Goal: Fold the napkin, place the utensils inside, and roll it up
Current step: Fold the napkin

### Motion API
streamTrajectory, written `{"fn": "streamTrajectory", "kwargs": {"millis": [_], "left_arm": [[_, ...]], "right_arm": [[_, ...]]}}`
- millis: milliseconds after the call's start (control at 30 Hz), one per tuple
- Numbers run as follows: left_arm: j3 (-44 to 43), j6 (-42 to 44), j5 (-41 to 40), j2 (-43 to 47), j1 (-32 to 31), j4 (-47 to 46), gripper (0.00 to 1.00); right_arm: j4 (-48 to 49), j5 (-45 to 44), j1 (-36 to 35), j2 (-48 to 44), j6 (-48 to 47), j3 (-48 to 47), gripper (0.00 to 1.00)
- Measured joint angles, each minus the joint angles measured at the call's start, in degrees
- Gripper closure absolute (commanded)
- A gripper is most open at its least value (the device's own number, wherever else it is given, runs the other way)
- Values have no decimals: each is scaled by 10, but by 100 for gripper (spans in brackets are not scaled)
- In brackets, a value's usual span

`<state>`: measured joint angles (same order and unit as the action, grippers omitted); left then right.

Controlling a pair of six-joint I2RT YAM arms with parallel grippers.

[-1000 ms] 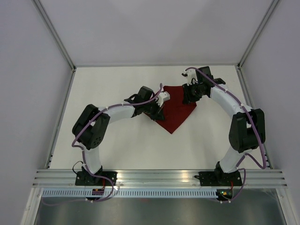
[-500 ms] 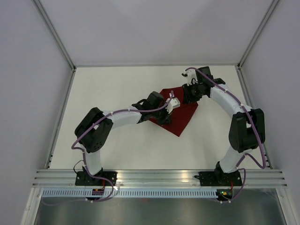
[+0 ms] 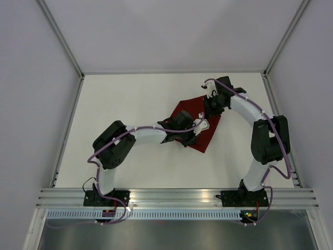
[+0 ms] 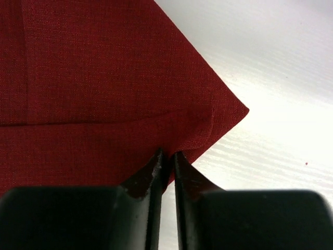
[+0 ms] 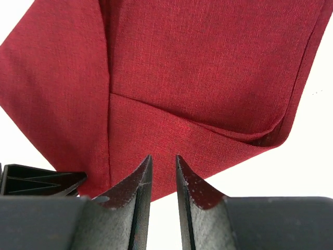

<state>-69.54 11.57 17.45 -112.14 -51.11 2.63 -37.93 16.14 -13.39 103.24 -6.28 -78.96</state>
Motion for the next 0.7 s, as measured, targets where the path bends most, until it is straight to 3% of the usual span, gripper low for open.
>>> {"fn": "streamTrajectory", "kwargs": {"millis": [133,333,700], "left_arm": [[-5,1,-12,0,-7,-1,67],[-6,1,-21,0,-17,-9,58],[-11,1,21,5,-18,-36,54]], "right_arm": [[-3,-3,0,5,0,-1,70],[-3,-11,0,7,0,-3,70],[-3,-31,0,7,0,-5,69]]}}
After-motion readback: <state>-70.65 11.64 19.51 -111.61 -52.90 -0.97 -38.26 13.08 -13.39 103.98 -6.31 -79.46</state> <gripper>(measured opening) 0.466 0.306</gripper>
